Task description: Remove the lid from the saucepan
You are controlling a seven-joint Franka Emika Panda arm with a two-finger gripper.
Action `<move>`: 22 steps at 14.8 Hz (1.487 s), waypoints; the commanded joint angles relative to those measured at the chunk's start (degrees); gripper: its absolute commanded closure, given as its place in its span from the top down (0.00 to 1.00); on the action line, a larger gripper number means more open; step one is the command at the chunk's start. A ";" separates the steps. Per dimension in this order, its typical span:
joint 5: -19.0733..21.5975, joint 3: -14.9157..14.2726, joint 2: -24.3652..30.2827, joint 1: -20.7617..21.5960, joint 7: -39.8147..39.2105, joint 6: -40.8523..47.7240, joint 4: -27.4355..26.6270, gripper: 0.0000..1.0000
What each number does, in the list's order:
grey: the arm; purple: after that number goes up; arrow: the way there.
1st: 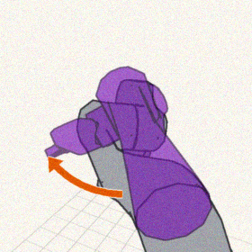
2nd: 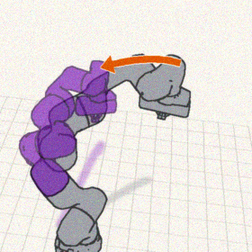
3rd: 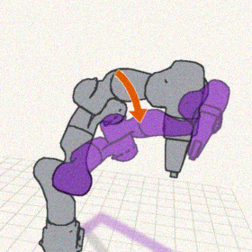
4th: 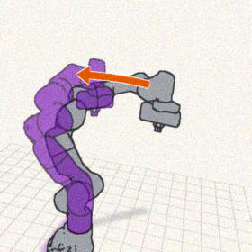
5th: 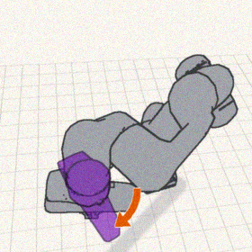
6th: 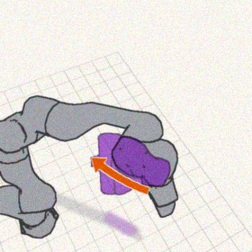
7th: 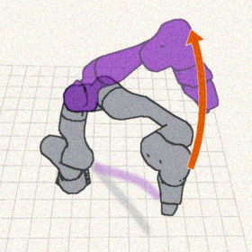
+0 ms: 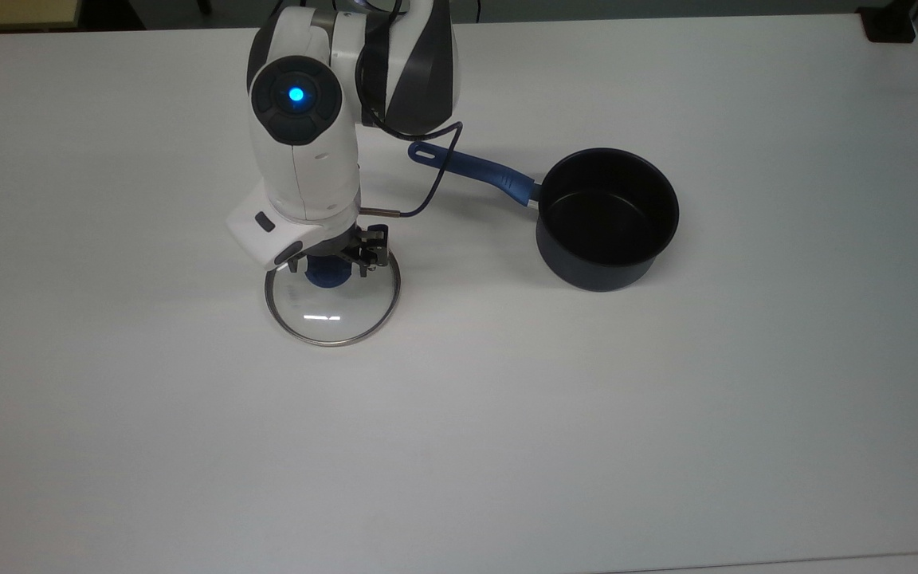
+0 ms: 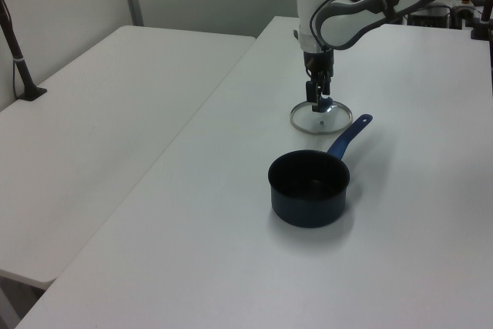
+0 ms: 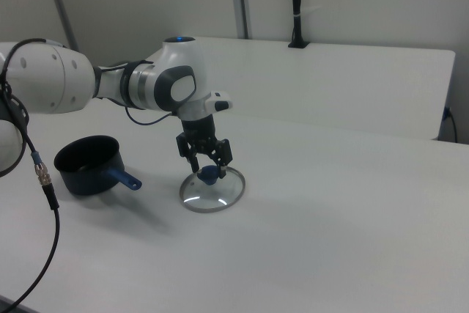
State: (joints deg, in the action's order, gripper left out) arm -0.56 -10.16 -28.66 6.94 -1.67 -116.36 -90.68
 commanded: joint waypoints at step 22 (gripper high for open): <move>0.64 7.00 26.11 -10.98 4.74 23.55 -0.73 1.00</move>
